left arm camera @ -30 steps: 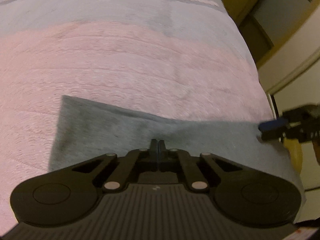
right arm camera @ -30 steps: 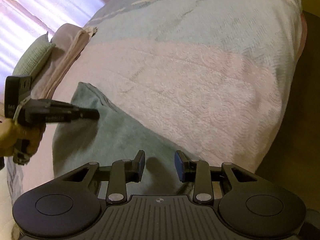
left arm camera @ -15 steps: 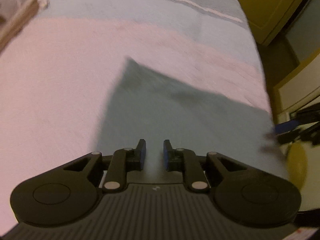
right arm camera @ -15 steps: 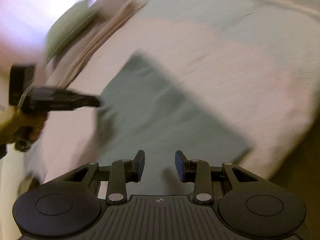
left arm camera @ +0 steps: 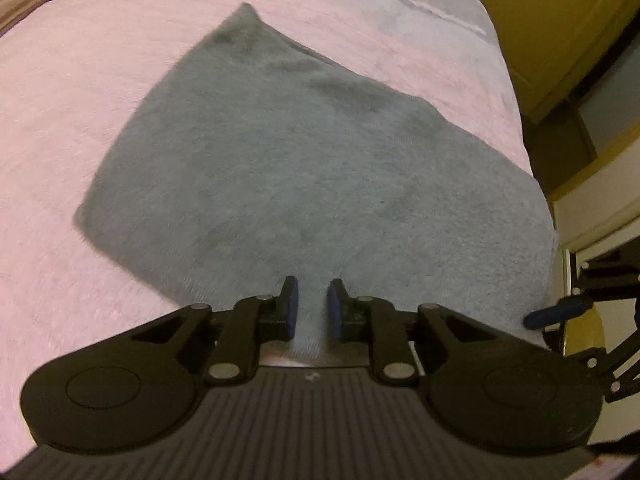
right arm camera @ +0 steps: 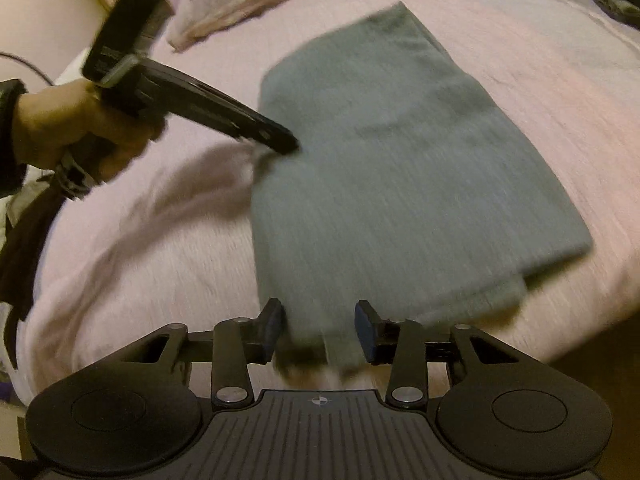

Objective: Fold clothes
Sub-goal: 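Withdraw both tools from the folded grey skirt strip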

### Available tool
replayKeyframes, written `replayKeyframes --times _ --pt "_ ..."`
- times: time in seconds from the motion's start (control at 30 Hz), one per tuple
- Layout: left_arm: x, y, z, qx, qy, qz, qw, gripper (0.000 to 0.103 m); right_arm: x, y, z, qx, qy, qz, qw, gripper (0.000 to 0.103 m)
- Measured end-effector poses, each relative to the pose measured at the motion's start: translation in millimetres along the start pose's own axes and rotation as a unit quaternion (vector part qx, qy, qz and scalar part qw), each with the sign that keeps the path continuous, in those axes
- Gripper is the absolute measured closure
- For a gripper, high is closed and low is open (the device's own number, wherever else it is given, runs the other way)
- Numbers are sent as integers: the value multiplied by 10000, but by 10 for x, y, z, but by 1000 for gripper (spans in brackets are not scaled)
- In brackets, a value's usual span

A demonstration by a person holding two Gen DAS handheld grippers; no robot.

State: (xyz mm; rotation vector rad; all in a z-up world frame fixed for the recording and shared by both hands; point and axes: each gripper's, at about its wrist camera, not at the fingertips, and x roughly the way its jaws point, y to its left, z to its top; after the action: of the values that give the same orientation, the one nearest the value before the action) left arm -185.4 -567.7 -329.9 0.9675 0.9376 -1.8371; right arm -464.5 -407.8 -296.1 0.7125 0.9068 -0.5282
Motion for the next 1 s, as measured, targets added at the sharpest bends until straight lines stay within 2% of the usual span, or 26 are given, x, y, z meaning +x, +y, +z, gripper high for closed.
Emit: replayKeyframes --times 0.03,0.1,0.17,0.27,0.5,0.67,0.77,1.0 --pt "-63 7 -35 -123 -37 80 9999 87 -28 -17 -22 77 148 -96 9998 65" --pt "-226 -40 -141 -388 -71 279 9988 86 -139 1 -84 195 385 -604 9972 65" --pt "-442 -116 -280 -535 -170 404 9976 85 -344 11 -104 320 173 -629 9974 63" --pt "-894 -214 -550 -847 -284 515 9947 85 -632 76 -83 494 -109 -818 9954 50" --pt "-1674 -371 -1066 -1835 -660 688 9784 80 -1063 325 12 528 -540 -718 9946 47" --pt "-1850 -511 -1181 -2145 -851 804 9697 78 -1257 423 128 288 -681 -745 9945 47" --pt "-1900 -593 -1187 -2154 -917 881 9682 76 -1334 374 249 121 -722 -736 9946 47" --pt "-1741 -747 -1061 -2333 -857 987 9636 74 -1246 26 660 -523 -394 -551 9963 47"
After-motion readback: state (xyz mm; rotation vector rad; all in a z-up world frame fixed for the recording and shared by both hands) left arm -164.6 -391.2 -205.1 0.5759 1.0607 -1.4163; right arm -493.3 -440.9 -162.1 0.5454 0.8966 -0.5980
